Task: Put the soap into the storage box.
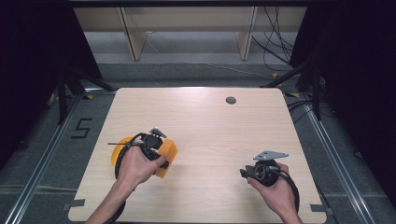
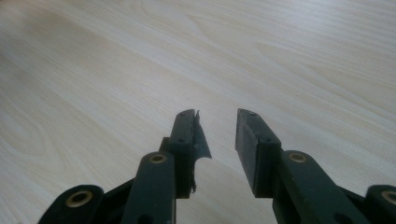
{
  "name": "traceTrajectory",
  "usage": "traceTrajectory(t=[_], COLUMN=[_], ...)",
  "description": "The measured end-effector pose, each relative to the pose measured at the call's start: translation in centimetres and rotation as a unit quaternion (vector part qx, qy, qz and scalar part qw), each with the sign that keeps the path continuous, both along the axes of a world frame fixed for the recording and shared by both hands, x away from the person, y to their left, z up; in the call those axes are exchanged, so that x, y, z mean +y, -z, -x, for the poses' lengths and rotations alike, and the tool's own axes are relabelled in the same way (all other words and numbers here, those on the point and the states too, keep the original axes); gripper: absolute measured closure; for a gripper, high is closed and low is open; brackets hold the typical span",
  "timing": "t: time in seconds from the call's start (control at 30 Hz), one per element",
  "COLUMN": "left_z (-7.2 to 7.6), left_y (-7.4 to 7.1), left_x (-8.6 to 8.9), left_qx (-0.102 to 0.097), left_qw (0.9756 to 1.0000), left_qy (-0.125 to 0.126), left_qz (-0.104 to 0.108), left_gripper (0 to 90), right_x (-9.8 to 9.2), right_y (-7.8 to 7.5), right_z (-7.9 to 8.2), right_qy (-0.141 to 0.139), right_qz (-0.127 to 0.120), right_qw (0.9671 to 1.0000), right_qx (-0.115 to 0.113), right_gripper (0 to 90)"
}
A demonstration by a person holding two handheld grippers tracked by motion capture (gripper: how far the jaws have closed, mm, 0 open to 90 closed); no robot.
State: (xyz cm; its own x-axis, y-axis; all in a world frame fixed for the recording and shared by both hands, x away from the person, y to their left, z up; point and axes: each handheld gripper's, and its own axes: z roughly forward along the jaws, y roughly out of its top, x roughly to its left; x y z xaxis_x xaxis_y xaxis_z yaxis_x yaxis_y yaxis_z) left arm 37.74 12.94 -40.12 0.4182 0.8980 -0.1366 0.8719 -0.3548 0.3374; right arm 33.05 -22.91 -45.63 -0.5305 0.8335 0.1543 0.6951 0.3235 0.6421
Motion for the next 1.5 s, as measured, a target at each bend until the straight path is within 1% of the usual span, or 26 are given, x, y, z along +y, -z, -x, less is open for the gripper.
traceTrajectory(t=[0.03, 0.1, 0.17, 0.2, 0.23, 0.27, 0.3, 0.4, 0.43, 0.53, 0.6, 0.63, 0.67, 0.7, 0.73, 0.87, 0.9, 0.93, 1.13, 1.17, 1.2, 1.27, 1.33, 1.43, 1.47, 1.5], left_z=[-0.1, -0.1, -0.2, -0.2, -0.2, -0.2, -0.2, -0.2, -0.2, -0.3, -0.4, -0.4, -0.4, -0.5, -0.5, -0.6, -0.6, -0.6, -0.6, -0.6, -0.6, -0.7, -0.7, -0.8, -0.8, -0.8], left_y=[-0.1, -0.1, -0.2, -0.2, -0.3, -0.3, -0.3, -0.4, -0.5, -0.7, -0.8, -0.9, -1.0, -1.1, -1.2, -1.5, -1.6, -1.7, -2.1, -2.3, -2.3, -2.5, -2.6, -2.6, -2.7, -2.7], left_x=[0.3, 0.6, 1.0, 1.2, 1.3, 1.5, 1.6, 1.9, 2.1, 2.5, 2.8, 3.1, 3.3, 3.4, 3.7, 4.3, 4.5, 4.8, 5.4, 5.6, 5.6, 5.9, 6.0, 6.3, 6.5, 6.6], left_qx=[0.0, 0.0, -0.003, -0.002, -0.004, -0.004, -0.004, -0.006, -0.006, -0.005, -0.006, -0.006, -0.007, -0.008, -0.011, -0.015, -0.012, -0.015, -0.023, -0.024, -0.029, -0.028, -0.031, -0.034, -0.033, -0.035], left_qw=[1.0, 1.0, 0.9999, 0.9999, 0.9998, 0.9999, 0.9999, 0.9998, 0.9998, 0.9997, 0.9996, 0.9996, 0.9995, 0.9995, 0.9993, 0.9991, 0.9991, 0.9989, 0.9982, 0.9981, 0.9978, 0.9978, 0.9974, 0.997, 0.997, 0.9968], left_qy=[-0.008, -0.007, -0.013, -0.012, -0.017, -0.014, -0.014, -0.021, -0.018, -0.023, -0.027, -0.027, -0.029, -0.031, -0.034, -0.039, -0.041, -0.043, -0.054, -0.055, -0.058, -0.059, -0.063, -0.068, -0.069, -0.071], left_qz=[0.002, 0.0, 0.003, 0.003, 0.004, 0.003, 0.001, 0.005, 0.003, 0.007, 0.007, 0.005, 0.005, 0.005, 0.009, 0.01, 0.009, 0.009, 0.017, 0.015, 0.014, 0.013, 0.013, 0.014, 0.015, 0.014], left_gripper=[60.5, 60.5, 60.5, 60.5, 60.5, 60.5, 60.5, 60.5, 60.5, 60.5, 60.5, 60.5, 60.5, 60.5, 60.5, 60.5, 60.5, 60.5, 60.5, 60.5, 60.5, 60.5, 60.5, 60.5, 60.5, 60.5], right_x=[0.0, 0.0, 0.0, 0.0, 0.0, -0.1, 0.0, 0.0, -0.1, 0.0, 0.0, 0.0, -0.1, -0.1, -0.2, -0.2, -0.2, -0.2, -0.2, -0.2, -0.2, -0.2, -0.1, -0.2, -0.2, -0.2], right_y=[0.0, 0.0, 0.0, 0.0, 0.0, 0.1, 0.0, 0.0, 0.2, 0.0, 0.1, 0.1, 0.0, 0.1, 0.1, 0.2, 0.2, 0.2, 0.2, 0.1, 0.1, 0.1, 0.1, 0.1, 0.2, 0.1], right_z=[0.0, 0.0, 0.0, 0.0, 0.0, -0.1, 0.0, 0.0, -0.1, 0.0, 0.0, 0.0, 0.0, -0.1, -0.1, -0.2, -0.1, -0.1, -0.1, -0.1, -0.1, -0.1, 0.0, -0.1, -0.1, -0.1], right_qy=[0.0, 0.001, 0.0, 0.004, 0.006, -0.003, 0.0, 0.001, -0.004, 0.002, 0.0, 0.001, 0.002, -0.004, -0.005, -0.003, -0.003, -0.001, -0.002, -0.006, -0.005, -0.006, -0.001, -0.005, -0.001, -0.005], right_qz=[0.0, -0.004, -0.006, 0.0, 0.004, 0.002, -0.001, -0.001, 0.004, -0.004, -0.005, -0.005, -0.001, 0.001, 0.001, -0.002, -0.002, 0.002, 0.002, 0.001, 0.0, 0.002, 0.002, 0.001, 0.002, 0.002], right_qw=[1.0, 1.0, 0.9999, 1.0, 1.0, 1.0, 1.0, 1.0, 0.9999, 1.0, 0.9999, 1.0, 1.0, 1.0, 0.9999, 1.0, 1.0, 0.9999, 0.9999, 1.0, 1.0, 0.9999, 1.0, 1.0, 0.9999, 1.0], right_qx=[0.0, 0.005, 0.008, -0.002, -0.003, -0.007, 0.001, 0.001, -0.009, 0.006, 0.009, 0.008, 0.003, -0.008, -0.009, -0.009, -0.009, -0.011, -0.01, -0.007, -0.006, -0.009, -0.005, -0.007, -0.01, -0.008], right_gripper=[68.6, 68.6, 68.6, 68.6, 68.6, 68.6, 68.6, 68.6, 68.6, 68.6, 68.6, 68.6, 68.6, 68.6, 68.6, 68.6, 68.6, 68.6, 68.6, 68.7, 68.6, 68.7, 68.6, 68.7, 68.7, 68.7])
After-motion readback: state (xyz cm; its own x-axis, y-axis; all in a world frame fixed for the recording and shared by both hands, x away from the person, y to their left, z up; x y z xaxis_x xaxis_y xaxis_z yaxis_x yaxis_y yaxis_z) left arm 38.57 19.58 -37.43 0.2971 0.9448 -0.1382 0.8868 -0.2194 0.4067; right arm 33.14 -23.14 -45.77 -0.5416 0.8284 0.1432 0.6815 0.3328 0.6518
